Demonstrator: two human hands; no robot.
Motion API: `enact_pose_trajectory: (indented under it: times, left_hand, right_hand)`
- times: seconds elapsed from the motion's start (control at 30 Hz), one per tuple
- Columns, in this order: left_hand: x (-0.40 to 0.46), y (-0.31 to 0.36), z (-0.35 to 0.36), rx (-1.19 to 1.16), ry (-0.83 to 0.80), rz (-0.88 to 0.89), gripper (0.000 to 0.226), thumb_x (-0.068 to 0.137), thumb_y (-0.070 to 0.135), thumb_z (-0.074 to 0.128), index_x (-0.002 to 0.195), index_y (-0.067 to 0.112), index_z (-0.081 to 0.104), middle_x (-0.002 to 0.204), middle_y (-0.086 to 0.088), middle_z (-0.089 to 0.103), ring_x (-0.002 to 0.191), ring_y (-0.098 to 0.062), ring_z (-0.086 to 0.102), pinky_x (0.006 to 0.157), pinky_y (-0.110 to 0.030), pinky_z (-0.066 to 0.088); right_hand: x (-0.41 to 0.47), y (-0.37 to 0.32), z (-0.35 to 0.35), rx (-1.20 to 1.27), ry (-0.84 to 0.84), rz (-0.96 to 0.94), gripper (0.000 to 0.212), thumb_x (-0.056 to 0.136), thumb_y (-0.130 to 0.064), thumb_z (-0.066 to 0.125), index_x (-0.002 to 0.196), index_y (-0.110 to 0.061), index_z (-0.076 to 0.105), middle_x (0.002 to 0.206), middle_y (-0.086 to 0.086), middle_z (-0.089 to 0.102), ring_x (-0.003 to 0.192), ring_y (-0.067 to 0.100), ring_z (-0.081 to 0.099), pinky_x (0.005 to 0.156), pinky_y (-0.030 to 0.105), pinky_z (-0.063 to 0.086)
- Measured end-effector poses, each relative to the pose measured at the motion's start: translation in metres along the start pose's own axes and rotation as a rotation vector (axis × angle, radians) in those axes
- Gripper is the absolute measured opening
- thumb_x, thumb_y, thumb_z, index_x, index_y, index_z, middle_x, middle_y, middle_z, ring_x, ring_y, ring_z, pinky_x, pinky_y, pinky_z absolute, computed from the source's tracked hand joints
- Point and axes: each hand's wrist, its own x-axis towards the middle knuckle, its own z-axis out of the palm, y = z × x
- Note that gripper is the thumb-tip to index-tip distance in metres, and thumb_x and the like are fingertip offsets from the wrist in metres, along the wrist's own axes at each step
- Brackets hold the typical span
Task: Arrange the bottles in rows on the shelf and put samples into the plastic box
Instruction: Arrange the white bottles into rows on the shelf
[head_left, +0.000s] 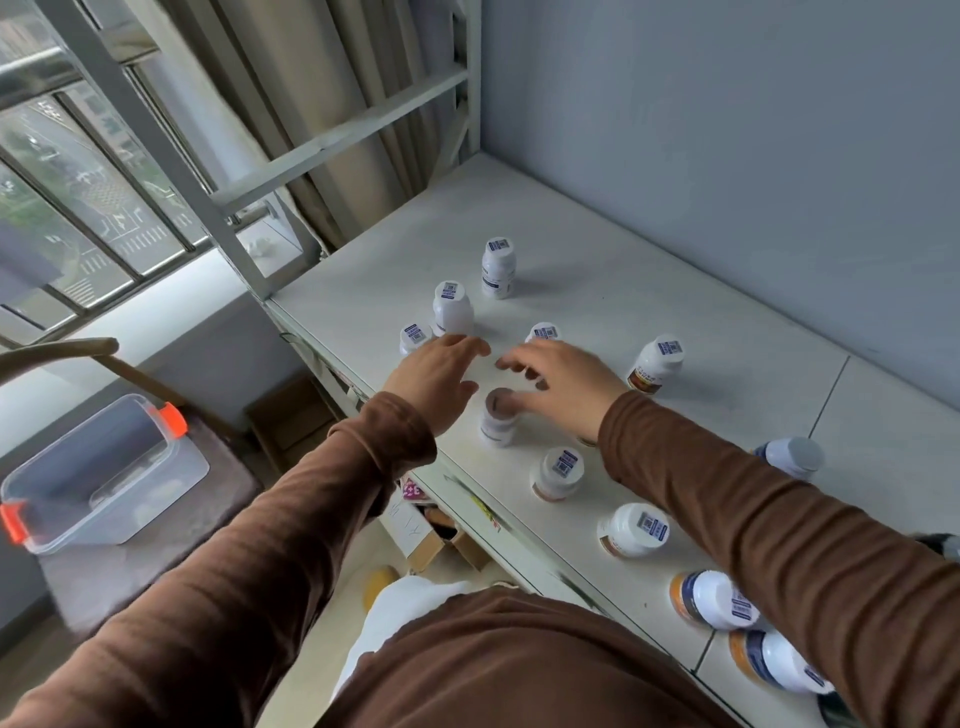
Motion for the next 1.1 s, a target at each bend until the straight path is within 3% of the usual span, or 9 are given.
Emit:
enact_pose_trajectory:
  times: [0.13, 0.27, 0.53, 0.63, 0.7, 0.8, 0.9, 0.97, 1.1]
  left_hand:
    - [0.027, 0.011, -0.011, -0.014, 0.048, 0.044, 0.043, 0.089, 0.016, 0.061, 0.131, 0.017, 0.053, 0.131, -0.005, 0.056, 0.117, -0.026, 0.053, 0.095, -0.034, 0.041]
    - [0.048, 0.017, -0.004, -0.013, -0.035, 0.01, 0.043, 0.089, 0.018, 0.062, 0.131, 0.017, 0.052, 0.129, -0.005, 0.055, 0.112, -0.026, 0.056, 0.09, -0.033, 0.043]
    - [0.066, 0.01, 0.022, -0.154, -0.203, -0.068, 0.046, 0.083, 0.023, 0.072, 0.125, 0.014, 0.055, 0.119, -0.008, 0.061, 0.109, -0.025, 0.059, 0.094, -0.034, 0.047]
    - [0.07, 0.007, 0.02, -0.458, -0.162, -0.09, 0.04, 0.083, 0.023, 0.072, 0.118, 0.016, 0.056, 0.112, -0.001, 0.062, 0.108, -0.021, 0.061, 0.095, -0.036, 0.05]
    - [0.074, 0.011, 0.01, -0.765, -0.168, -0.117, 0.039, 0.085, 0.025, 0.071, 0.12, 0.016, 0.055, 0.111, 0.0, 0.062, 0.106, -0.017, 0.061, 0.097, -0.032, 0.049]
    - [0.075, 0.024, -0.009, -1.259, -0.24, -0.175, 0.028, 0.096, 0.022, 0.057, 0.122, 0.012, 0.054, 0.113, -0.008, 0.06, 0.105, -0.02, 0.06, 0.099, -0.034, 0.049]
    - [0.076, 0.031, -0.021, -1.64, -0.351, -0.317, 0.032, 0.101, 0.034, 0.045, 0.118, 0.01, 0.057, 0.1, -0.012, 0.063, 0.088, -0.023, 0.063, 0.088, -0.033, 0.055]
    - [0.077, 0.033, -0.024, -1.771, -0.471, -0.346, 0.045, 0.099, 0.046, 0.041, 0.121, 0.009, 0.053, 0.092, -0.014, 0.06, 0.076, -0.021, 0.059, 0.072, -0.029, 0.055]
    - [0.079, 0.037, -0.024, -1.725, -0.571, -0.31, 0.051, 0.099, 0.053, 0.032, 0.109, 0.01, 0.057, 0.079, -0.012, 0.056, 0.051, -0.015, 0.046, 0.055, -0.024, 0.041]
  right_hand:
    - [0.013, 0.029, -0.037, -0.115, 0.211, 0.034, 0.027, 0.087, -0.028, 0.068, 0.112, -0.021, 0.064, 0.11, 0.0, 0.06, 0.095, 0.019, 0.055, 0.083, 0.028, 0.042]
    - [0.029, 0.043, -0.033, -0.28, 0.05, 0.027, 0.042, 0.091, -0.019, 0.062, 0.132, -0.024, 0.054, 0.126, 0.004, 0.052, 0.116, 0.026, 0.045, 0.097, 0.035, 0.04]
    - [0.041, 0.048, -0.026, -0.215, 0.028, 0.071, 0.041, 0.087, -0.013, 0.064, 0.126, -0.022, 0.056, 0.12, 0.006, 0.055, 0.11, 0.027, 0.052, 0.092, 0.035, 0.043]
    - [0.043, 0.049, -0.048, 0.019, 0.175, 0.123, 0.038, 0.081, -0.019, 0.071, 0.118, -0.019, 0.062, 0.113, 0.007, 0.062, 0.101, 0.027, 0.06, 0.087, 0.031, 0.045]
    - [0.043, 0.044, -0.064, 0.207, 0.239, 0.169, 0.033, 0.081, -0.025, 0.074, 0.111, -0.017, 0.064, 0.102, 0.006, 0.067, 0.092, 0.027, 0.065, 0.086, 0.038, 0.053]
    - [0.044, 0.033, -0.082, 0.406, 0.324, 0.248, 0.04, 0.076, -0.05, 0.073, 0.097, -0.018, 0.063, 0.08, -0.002, 0.062, 0.07, 0.022, 0.063, 0.071, 0.043, 0.059]
    - [0.044, 0.019, -0.095, 0.427, 0.366, 0.272, 0.052, 0.071, -0.067, 0.065, 0.086, -0.018, 0.057, 0.07, -0.002, 0.06, 0.054, 0.01, 0.053, 0.056, 0.033, 0.047]
    - [0.043, 0.01, -0.1, 0.508, 0.359, 0.277, 0.047, 0.078, -0.062, 0.066, 0.085, -0.017, 0.054, 0.062, -0.002, 0.058, 0.042, 0.005, 0.046, 0.049, 0.028, 0.04]
    - [0.041, 0.003, -0.1, 0.53, 0.36, 0.284, 0.049, 0.081, -0.061, 0.064, 0.092, -0.014, 0.058, 0.057, -0.006, 0.054, 0.039, 0.001, 0.044, 0.047, 0.025, 0.035]
